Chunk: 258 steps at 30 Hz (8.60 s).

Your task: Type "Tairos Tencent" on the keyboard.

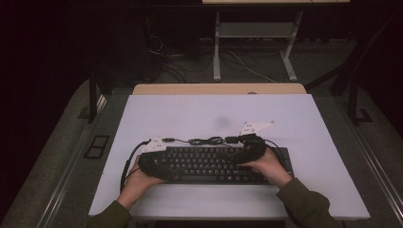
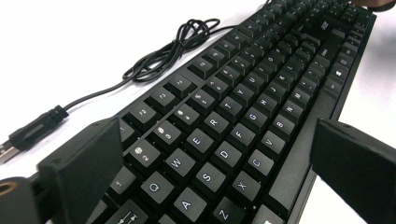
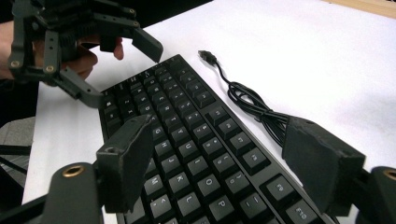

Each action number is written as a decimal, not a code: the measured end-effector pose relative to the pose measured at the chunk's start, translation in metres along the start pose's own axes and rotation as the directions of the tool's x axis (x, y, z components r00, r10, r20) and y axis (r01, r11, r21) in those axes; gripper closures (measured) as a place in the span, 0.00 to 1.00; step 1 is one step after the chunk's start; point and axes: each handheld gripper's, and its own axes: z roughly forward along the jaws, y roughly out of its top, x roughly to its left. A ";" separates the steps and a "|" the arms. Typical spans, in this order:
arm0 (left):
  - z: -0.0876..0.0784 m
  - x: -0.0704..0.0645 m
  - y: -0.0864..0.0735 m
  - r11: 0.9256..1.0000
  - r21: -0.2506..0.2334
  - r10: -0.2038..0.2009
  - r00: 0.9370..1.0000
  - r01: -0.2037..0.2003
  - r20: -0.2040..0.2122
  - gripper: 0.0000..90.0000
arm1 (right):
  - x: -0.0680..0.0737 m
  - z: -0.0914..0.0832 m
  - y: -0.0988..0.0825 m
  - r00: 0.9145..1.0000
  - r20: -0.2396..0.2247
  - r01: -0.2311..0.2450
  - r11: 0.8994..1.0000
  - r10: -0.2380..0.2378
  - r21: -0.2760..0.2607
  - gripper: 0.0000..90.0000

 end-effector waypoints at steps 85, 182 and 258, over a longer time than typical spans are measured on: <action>0.000 0.000 0.000 1.000 -0.008 0.005 1.000 -0.005 0.010 0.00 | 0.008 0.047 -0.005 0.998 -0.017 0.069 0.975 -0.067 0.209 0.99; 0.033 0.008 0.017 0.995 0.079 0.050 0.993 -0.059 0.102 0.99 | -0.003 0.023 -0.008 0.998 0.056 0.020 0.998 -0.023 0.058 0.20; 0.008 0.001 0.008 1.000 -0.002 0.021 0.999 -0.021 0.035 0.16 | -0.001 0.016 -0.008 0.999 -0.024 0.039 0.996 -0.037 0.085 0.40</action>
